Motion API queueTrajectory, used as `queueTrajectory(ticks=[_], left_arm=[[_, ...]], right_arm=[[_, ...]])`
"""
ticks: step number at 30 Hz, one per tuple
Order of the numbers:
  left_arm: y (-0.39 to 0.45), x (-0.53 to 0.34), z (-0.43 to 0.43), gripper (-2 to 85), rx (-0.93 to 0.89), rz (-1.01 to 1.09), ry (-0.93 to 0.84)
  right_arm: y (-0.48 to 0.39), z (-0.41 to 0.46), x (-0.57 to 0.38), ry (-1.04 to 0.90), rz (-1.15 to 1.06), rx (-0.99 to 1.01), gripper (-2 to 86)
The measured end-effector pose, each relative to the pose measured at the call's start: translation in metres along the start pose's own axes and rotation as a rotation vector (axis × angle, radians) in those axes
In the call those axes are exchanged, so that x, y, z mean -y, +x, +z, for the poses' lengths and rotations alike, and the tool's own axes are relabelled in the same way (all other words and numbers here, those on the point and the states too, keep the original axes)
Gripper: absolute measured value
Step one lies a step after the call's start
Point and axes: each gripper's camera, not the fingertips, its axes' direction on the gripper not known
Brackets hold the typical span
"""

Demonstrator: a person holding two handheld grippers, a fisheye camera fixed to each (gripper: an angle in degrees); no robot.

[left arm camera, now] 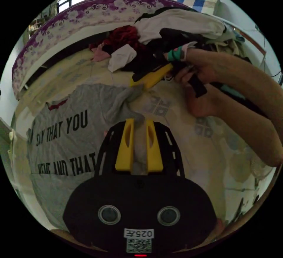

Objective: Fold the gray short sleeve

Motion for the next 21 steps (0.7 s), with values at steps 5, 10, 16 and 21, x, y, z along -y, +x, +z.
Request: queueTrajectory(ticks=[5,10,16,21], left_arm=[[0.000,-0.008,0.008,-0.9,0.011,-0.016,-0.030],[-0.001,-0.031,-0.025,-1.0,-0.083,0.095,-0.013],[-0.021,-0.048,-0.029,1.7,-0.163,-0.004,-0.060],[0.002,-0.041,-0.046,5.4,0.008,0.129,0.017]], right_arm=[[-0.011,-0.010,-0.030,0.062,-0.062,-0.141,4.5],[-0.013,-0.035,-0.059,0.073,-0.059,-0.033,4.6],[0.018,-0.016,-0.064,0.044,-0.013,-0.131,7.9],[0.020,-0.016,-0.077,0.082,-0.019,-0.071,12.0]])
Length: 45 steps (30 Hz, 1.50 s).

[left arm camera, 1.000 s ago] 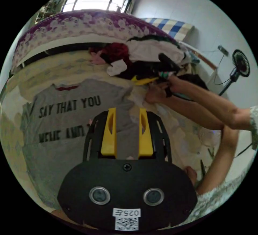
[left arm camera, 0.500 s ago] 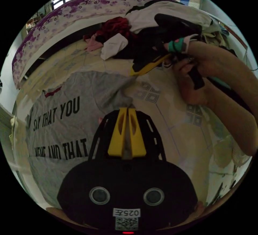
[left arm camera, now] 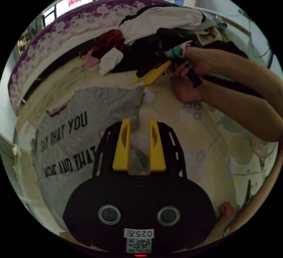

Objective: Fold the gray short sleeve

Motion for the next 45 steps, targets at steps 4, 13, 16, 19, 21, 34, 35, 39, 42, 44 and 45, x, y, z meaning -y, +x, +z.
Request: queueTrajectory(ticks=[4,13,16,19,21,34,35,39,42,44,45], left_arm=[[-0.014,0.014,0.031,3.8,-0.020,-0.049,-0.089],[-0.120,0.000,0.001,-1.5,-0.250,-0.351,-0.003],[-0.204,-0.041,-0.003,-1.0,-0.543,-0.697,0.084],[-0.254,-0.091,0.018,1.7,-0.715,-0.932,0.125],[-0.268,-0.114,0.035,3.4,-0.746,-0.992,0.066],[-0.346,-0.150,-0.013,2.9,-0.556,-0.979,0.124],[-0.359,-0.148,-0.018,2.9,-0.561,-0.967,0.162],[-0.440,-0.162,-0.064,3.1,-0.403,-0.969,0.279],[-0.541,-0.199,-0.102,4.0,-0.330,-1.042,0.327],[-0.620,-0.225,-0.090,5.9,-0.337,-1.075,0.250],[-0.637,-0.231,-0.081,5.9,-0.319,-1.105,0.215]], right_arm=[[-0.002,0.009,-0.005,-0.024,0.020,0.013,11.2],[-0.054,0.004,-0.006,-0.014,0.009,0.111,-0.1],[-0.121,0.019,0.028,-0.041,-0.100,0.220,0.4],[-0.192,0.086,0.060,-0.188,-0.239,0.089,3.9],[-0.208,0.128,0.073,-0.277,-0.252,0.025,7.4],[-0.222,0.141,-0.005,-0.081,-0.267,-0.114,7.8],[-0.225,0.164,-0.010,-0.098,-0.271,-0.158,7.9],[-0.235,0.200,-0.008,-0.187,-0.295,-0.190,6.5],[-0.269,0.185,-0.009,-0.146,-0.351,-0.119,11.8],[-0.312,0.176,-0.004,-0.081,-0.425,-0.105,13.3],[-0.322,0.176,0.000,-0.068,-0.435,-0.097,13.3]])
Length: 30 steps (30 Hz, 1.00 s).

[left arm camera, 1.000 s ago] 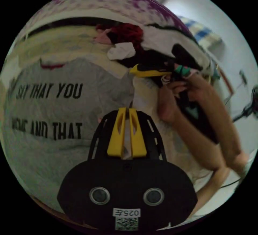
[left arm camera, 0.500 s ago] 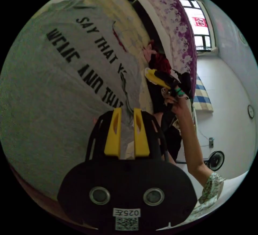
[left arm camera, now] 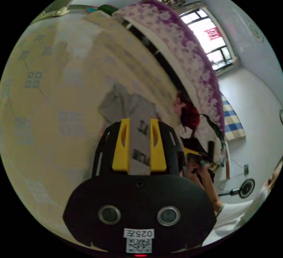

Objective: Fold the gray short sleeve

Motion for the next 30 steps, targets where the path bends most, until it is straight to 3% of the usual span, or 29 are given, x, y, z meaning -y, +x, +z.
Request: queueTrajectory(ticks=[5,11,15,22,30], left_arm=[[-0.052,0.045,0.059,6.8,0.124,-0.062,-0.133],[-0.007,0.022,0.093,6.2,0.258,0.121,-0.082],[0.014,0.012,0.112,2.7,0.353,0.207,-0.083],[0.020,-0.004,0.122,-1.1,0.277,0.201,-0.075],[0.018,-0.017,0.124,-1.1,0.208,0.163,-0.049]], right_arm=[[-0.059,0.055,0.112,-0.057,-0.059,0.119,13.3],[-0.138,0.177,0.276,-0.334,0.053,0.194,14.1],[-0.196,0.230,0.337,-0.393,0.068,0.022,13.9],[-0.274,0.319,0.370,-0.546,-0.045,-0.516,12.2],[-0.285,0.332,0.366,-0.478,-0.003,-0.513,6.3]])
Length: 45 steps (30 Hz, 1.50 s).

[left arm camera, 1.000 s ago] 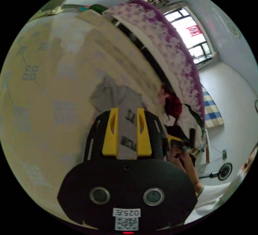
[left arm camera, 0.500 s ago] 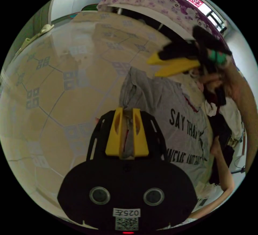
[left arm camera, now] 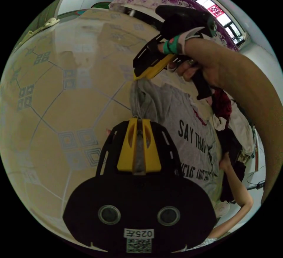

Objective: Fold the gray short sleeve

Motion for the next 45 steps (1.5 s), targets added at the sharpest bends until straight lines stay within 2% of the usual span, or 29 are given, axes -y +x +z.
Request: queueTrajectory(ticks=[2,6,10,12,15,20,24,27,29,33,35,40,45], left_arm=[[0.005,-0.005,-0.003,-1.2,0.041,0.004,0.010],[0.015,-0.019,-0.020,-1.2,0.055,0.039,0.045],[0.039,-0.023,-0.056,-1.1,-0.047,0.058,0.137],[0.062,-0.027,-0.055,-1.1,-0.050,0.119,0.120],[0.102,-0.035,-0.027,-1.0,-0.019,0.238,-0.001],[0.143,-0.052,0.021,0.9,0.055,0.390,-0.188],[0.145,-0.055,0.010,3.0,0.076,0.378,-0.199],[0.132,-0.054,-0.016,2.9,0.062,0.316,-0.125],[0.113,-0.049,-0.025,2.8,0.110,0.254,-0.076],[0.080,-0.038,-0.011,2.7,-0.039,0.158,-0.108],[0.074,-0.034,-0.004,2.7,0.003,0.157,-0.123],[0.072,-0.031,0.003,2.6,-0.026,0.170,-0.173],[0.074,-0.034,-0.003,1.9,0.048,0.209,-0.163]], right_arm=[[-0.002,0.000,-0.004,0.017,-0.007,0.038,2.3],[-0.001,-0.017,-0.023,0.095,-0.096,0.192,-0.1],[0.040,-0.051,-0.077,0.206,-0.172,0.244,-0.6],[0.071,-0.049,-0.107,0.239,-0.154,0.254,-0.6],[0.123,-0.015,-0.154,0.292,-0.082,0.342,0.3],[0.198,0.056,-0.224,0.403,0.189,0.496,7.1],[0.214,0.053,-0.237,0.478,0.163,0.578,9.1],[0.199,0.021,-0.230,0.575,-0.007,0.543,10.1],[0.175,0.007,-0.206,0.520,-0.186,0.519,10.5],[0.151,0.025,-0.155,0.340,-0.258,0.458,11.5],[0.140,0.039,-0.133,0.245,-0.278,0.449,11.7],[0.131,0.048,-0.122,0.239,-0.258,0.282,7.9],[0.143,0.054,-0.130,0.232,-0.254,0.283,4.0]])
